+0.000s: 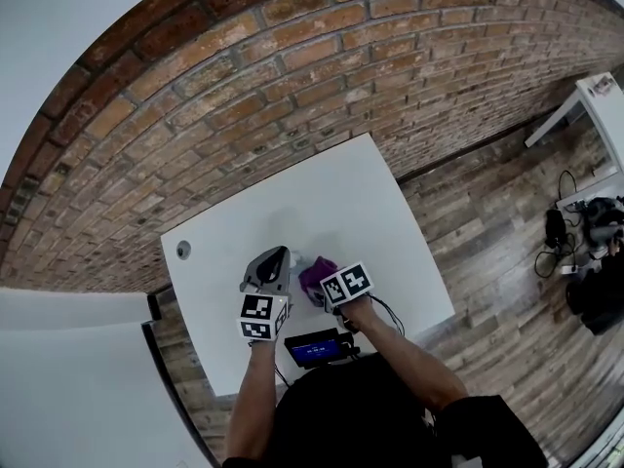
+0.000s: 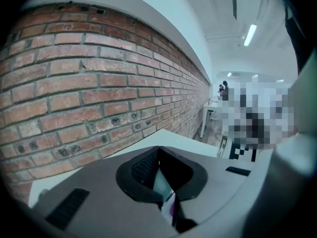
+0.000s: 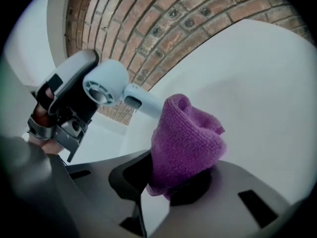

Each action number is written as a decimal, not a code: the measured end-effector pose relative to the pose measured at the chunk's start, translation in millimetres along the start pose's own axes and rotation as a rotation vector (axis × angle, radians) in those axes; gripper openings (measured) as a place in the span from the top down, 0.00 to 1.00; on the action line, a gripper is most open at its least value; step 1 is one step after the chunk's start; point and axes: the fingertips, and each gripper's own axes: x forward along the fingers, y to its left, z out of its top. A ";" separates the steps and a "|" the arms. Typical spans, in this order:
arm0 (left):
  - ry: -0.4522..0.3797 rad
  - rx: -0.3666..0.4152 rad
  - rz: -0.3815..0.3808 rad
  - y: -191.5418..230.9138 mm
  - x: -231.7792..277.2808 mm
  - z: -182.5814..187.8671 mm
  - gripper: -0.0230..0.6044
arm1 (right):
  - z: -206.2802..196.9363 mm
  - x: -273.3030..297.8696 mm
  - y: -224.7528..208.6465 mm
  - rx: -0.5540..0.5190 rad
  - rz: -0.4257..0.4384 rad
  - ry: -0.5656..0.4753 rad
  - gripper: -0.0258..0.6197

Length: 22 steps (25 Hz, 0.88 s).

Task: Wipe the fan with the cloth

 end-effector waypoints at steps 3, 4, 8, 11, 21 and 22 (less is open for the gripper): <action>-0.098 -0.288 -0.010 17.3 -18.9 3.3 0.95 | 51.8 -33.1 -9.0 -0.039 -0.035 -0.130 0.85; -0.134 -0.416 -0.017 23.7 -27.0 1.4 0.95 | 78.6 -46.7 -7.4 -0.072 -0.040 -0.198 0.85; -0.194 -0.839 -0.145 23.7 -40.1 -15.9 0.95 | 165.4 -70.7 38.1 -0.282 0.058 -0.353 0.85; -0.266 -1.003 -0.180 27.8 -40.2 -25.7 0.95 | 178.3 -48.1 80.9 -0.462 0.141 -0.257 0.85; -0.371 -1.129 -0.177 54.2 -33.2 -16.3 0.95 | 141.7 -42.6 66.5 -0.222 0.123 -0.237 0.85; -0.380 -1.133 -0.175 55.8 -32.6 -14.1 0.95 | 138.9 -45.6 62.9 -0.170 0.121 -0.270 0.85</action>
